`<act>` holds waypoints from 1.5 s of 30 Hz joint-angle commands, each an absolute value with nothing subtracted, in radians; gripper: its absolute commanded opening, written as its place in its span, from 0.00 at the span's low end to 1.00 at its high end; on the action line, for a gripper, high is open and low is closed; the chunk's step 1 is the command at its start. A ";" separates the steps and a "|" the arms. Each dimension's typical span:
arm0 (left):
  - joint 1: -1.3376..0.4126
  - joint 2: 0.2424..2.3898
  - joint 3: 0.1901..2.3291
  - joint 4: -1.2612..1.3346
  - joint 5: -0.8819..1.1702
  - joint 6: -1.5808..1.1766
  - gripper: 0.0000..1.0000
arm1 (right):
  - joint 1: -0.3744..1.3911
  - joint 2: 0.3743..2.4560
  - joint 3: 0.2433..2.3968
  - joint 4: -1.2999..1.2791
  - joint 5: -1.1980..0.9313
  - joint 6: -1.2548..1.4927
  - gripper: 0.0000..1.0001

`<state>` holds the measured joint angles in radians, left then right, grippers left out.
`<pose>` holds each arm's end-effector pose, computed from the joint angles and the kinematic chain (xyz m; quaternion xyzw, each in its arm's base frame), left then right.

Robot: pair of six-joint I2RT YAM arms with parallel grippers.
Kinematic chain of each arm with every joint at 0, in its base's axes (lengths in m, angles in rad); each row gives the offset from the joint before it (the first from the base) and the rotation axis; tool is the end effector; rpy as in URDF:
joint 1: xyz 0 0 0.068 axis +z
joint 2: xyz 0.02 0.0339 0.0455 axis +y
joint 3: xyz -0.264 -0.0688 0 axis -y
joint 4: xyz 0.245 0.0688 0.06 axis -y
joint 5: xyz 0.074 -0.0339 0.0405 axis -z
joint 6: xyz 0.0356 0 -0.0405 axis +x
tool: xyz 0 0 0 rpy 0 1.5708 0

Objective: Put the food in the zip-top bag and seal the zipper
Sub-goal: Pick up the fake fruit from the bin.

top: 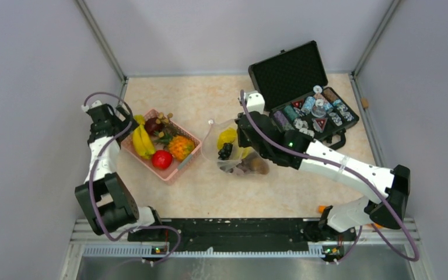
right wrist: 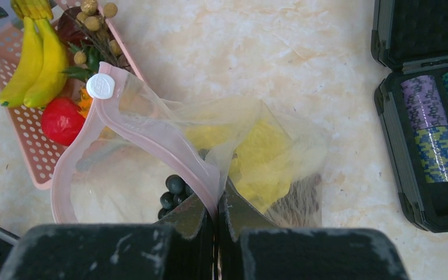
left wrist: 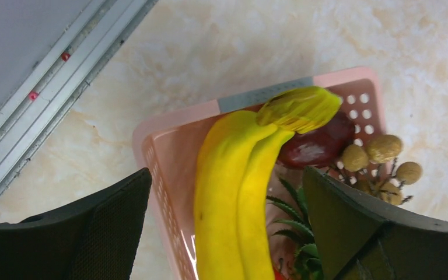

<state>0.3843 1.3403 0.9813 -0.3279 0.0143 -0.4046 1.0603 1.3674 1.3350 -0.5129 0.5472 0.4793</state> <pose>0.2736 0.1101 0.2711 -0.3445 0.8357 -0.0108 0.4276 0.1641 0.2551 0.3699 -0.1133 0.8418 0.1597 0.5030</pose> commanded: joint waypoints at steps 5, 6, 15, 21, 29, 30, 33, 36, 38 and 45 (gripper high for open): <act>0.413 1.456 0.984 -0.222 0.195 -0.299 0.95 | 1.029 1.322 1.326 -0.416 0.504 0.441 0.00; 0.414 1.467 0.982 -0.212 0.221 -0.289 0.94 | 1.025 1.323 1.324 -0.415 0.498 0.442 0.00; 0.415 1.545 0.976 -0.164 0.215 -0.294 0.83 | 1.012 1.316 1.307 -0.411 0.481 0.445 0.00; 0.415 1.650 0.979 -0.166 0.254 -0.316 0.76 | 1.009 1.320 1.307 -0.413 0.464 0.443 0.00; 0.416 1.594 0.921 -0.133 0.267 -0.337 0.43 | 1.009 1.333 1.314 -0.411 0.442 0.452 0.00; 0.416 1.576 0.920 -0.137 0.268 -0.340 0.41 | 1.009 1.333 1.312 -0.410 0.441 0.453 0.00; 0.416 1.521 0.899 -0.133 0.279 -0.378 0.39 | 1.009 1.334 1.311 -0.411 0.440 0.455 0.00; 0.416 1.475 0.897 -0.176 0.245 -0.410 0.30 | 1.009 1.330 1.310 -0.415 0.441 0.458 0.00; 0.415 1.445 0.890 -0.182 0.250 -0.414 0.22 | 1.009 1.325 1.306 -0.415 0.440 0.460 0.00; 0.415 1.365 0.899 -0.228 0.249 -0.429 0.08 | 1.008 1.307 1.295 -0.413 0.439 0.468 0.00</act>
<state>0.4160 1.4399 0.8913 -0.2111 0.2489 -0.4046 1.0180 1.3598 1.2934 -0.4561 0.4416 0.4572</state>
